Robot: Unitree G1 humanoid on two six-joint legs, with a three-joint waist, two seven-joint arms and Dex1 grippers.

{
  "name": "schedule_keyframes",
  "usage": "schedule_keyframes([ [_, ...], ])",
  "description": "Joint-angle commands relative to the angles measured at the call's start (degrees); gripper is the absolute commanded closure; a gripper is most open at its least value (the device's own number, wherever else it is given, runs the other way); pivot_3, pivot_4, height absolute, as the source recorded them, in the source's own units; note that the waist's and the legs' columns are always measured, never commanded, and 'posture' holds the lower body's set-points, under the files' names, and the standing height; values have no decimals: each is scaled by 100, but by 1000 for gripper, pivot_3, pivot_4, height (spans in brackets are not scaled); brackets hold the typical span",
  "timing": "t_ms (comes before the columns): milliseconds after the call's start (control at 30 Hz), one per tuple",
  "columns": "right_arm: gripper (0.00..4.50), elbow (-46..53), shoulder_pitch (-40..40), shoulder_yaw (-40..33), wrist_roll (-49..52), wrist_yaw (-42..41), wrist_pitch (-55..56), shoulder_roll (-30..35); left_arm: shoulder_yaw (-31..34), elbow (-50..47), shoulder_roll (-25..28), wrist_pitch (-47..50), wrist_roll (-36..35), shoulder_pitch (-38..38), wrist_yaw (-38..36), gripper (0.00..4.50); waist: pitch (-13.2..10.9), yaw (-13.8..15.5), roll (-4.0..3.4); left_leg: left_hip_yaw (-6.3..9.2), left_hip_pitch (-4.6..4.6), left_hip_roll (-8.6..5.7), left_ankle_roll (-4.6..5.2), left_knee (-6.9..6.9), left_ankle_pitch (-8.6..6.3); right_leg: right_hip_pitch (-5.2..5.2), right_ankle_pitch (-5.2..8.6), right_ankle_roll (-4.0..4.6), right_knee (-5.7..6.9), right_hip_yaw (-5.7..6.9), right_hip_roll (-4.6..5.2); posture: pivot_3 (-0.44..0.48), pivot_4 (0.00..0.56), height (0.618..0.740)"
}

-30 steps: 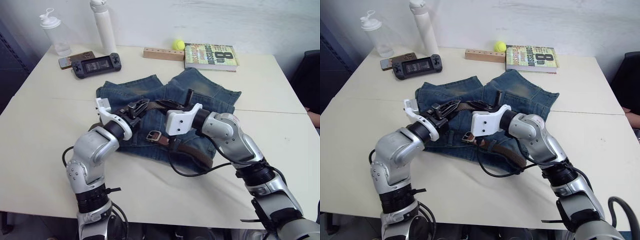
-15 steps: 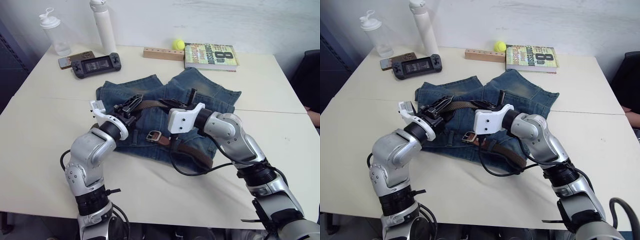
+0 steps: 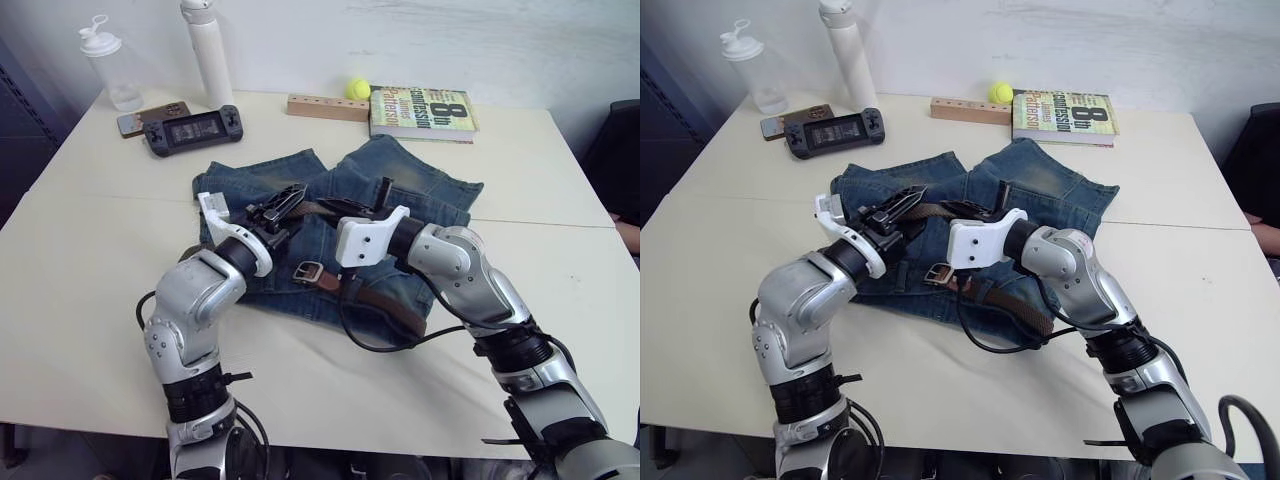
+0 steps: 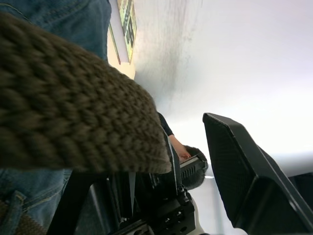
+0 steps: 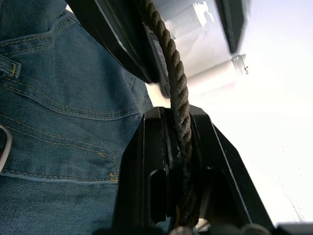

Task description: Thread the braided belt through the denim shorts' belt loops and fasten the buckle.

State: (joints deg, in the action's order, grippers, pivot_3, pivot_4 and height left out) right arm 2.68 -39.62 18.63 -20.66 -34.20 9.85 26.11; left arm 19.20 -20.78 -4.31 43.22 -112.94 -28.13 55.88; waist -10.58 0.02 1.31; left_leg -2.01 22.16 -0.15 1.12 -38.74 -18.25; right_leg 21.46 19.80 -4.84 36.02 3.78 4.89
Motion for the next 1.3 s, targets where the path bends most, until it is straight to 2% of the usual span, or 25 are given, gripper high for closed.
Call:
schedule_keyframes([
  [33, 4500, 284, -37, -99, 103, -7, 62, -42, -89, -46, -48, 47, -6, -86, 69, 2089, 0, -4, 0, 0, 0, 0, 0, 0, 0, 0, 0, 0, 0, 0, 0, 0, 150, 738],
  [133, 4500, 290, -31, -107, 89, 6, 54, -44, -115, -7, -38, 83, -6, -32, 129, 2908, 0, -3, 0, 0, 0, 0, 0, 1, 0, 0, 0, 0, 0, 0, -1, 0, 150, 738],
  [167, 4500, 292, -28, -110, 84, 9, 49, -43, -113, -2, -42, 92, -6, -21, 130, 3243, 0, -2, 0, 0, 0, 0, 0, 1, 0, 0, 0, 0, 0, 0, -1, 0, 150, 738],
  [233, 4500, 292, -19, -119, 79, 16, 38, -37, -78, -8, -78, 79, -6, -6, 111, 4200, 0, -1, 0, 0, 0, 0, 0, 1, 0, 0, 0, 0, 0, 0, -1, 0, 150, 738],
  [267, 4500, 292, -16, -122, 78, 19, 34, -36, -63, -10, -88, 78, -6, -2, 100, 4435, 0, 2, 0, 0, 0, 0, 0, 1, 0, 0, 0, 0, -1, 0, -1, 0, 150, 738],
  [533, 4500, 310, -37, -202, 172, 134, 60, -124, -29, -1, -126, 83, -6, -13, 98, 4435, 0, 1, 0, 0, 0, 0, 0, 1, 0, 0, 0, 0, -2, 0, -1, 0, 150, 738],
  [600, 3519, 364, -22, -289, 317, 134, 6, -169, -17, 25, -117, 83, -6, -28, 107, 4500, 0, 1, 0, 0, 0, 0, 0, 2, 0, 0, 0, 0, -2, 0, -1, 0, 150, 738],
  [633, 3280, 381, -11, -295, 305, 80, 18, -127, -10, 38, -109, 87, -6, -36, 102, 4500, -1, 2, -1, 0, 0, 0, 0, 2, 0, 0, 0, 0, -2, 0, -1, 0, 150, 738],
  [700, 2375, 369, 28, -283, 154, -20, 206, 111, 39, 87, -69, 109, -6, -87, 62, 4500, -1, 7, -2, 0, 0, 0, 0, 2, 0, 0, 0, 0, -2, 0, -1, 0, 150, 738],
  [867, 107, 76, 54, -781, 713, -514, 427, 935, 365, 244, 352, 438, -6, -169, -184, 4500, -3, 19, -3, 0, 1, -2, 0, 6, 0, -1, -2, -3, -6, 1, -1, 0, 150, 738],
  [967, 107, -70, 54, -979, 921, -652, 638, 1263, 751, 371, 632, 666, -6, -260, -379, 4500, -4, 13, -4, 0, 2, -1, 0, 8, 0, -1, -2, -3, -7, 1, 0, 0, 150, 738],
  [1033, 107, -105, 82, -1057, 1187, -829, 691, 1380, 980, 551, 977, 1020, -6, -318, -694, 4500, -4, -8, -5, -1, 1, 1, -1, 10, 1, -1, -2, -3, -6, 0, -2, 0, 150, 738],
  [1167, 107, 270, 155, -1226, 2542, -1753, -149, 1418, 1345, 1171, 2177, 2000, -6, -352, -1609, 4500, -8, -24, -11, -2, -4, 16, -16, 14, 10, 1, -1, -1, -2, -3, -21, 0, 150, 738],
  [1200, 107, 483, 201, -1281, 2983, -1924, -654, 1400, 1369, 1348, 2500, 2226, -6, -323, -1847, 4500, -9, -21, -13, -1, -4, 19, -19, 18, 11, 2, -1, 0, -1, -3, -23, 0, 150, 738],
  [1300, 107, 1501, 245, -1425, 4851, -2559, -2837, 1712, 1390, 2102, 4036, 3164, -6, 9, -2979, 4500, -15, -12, -20, 7, -3, 22, -24, 42, 14, 6, -3, 6, 6, -2, -24, 0, 150, 738],
])
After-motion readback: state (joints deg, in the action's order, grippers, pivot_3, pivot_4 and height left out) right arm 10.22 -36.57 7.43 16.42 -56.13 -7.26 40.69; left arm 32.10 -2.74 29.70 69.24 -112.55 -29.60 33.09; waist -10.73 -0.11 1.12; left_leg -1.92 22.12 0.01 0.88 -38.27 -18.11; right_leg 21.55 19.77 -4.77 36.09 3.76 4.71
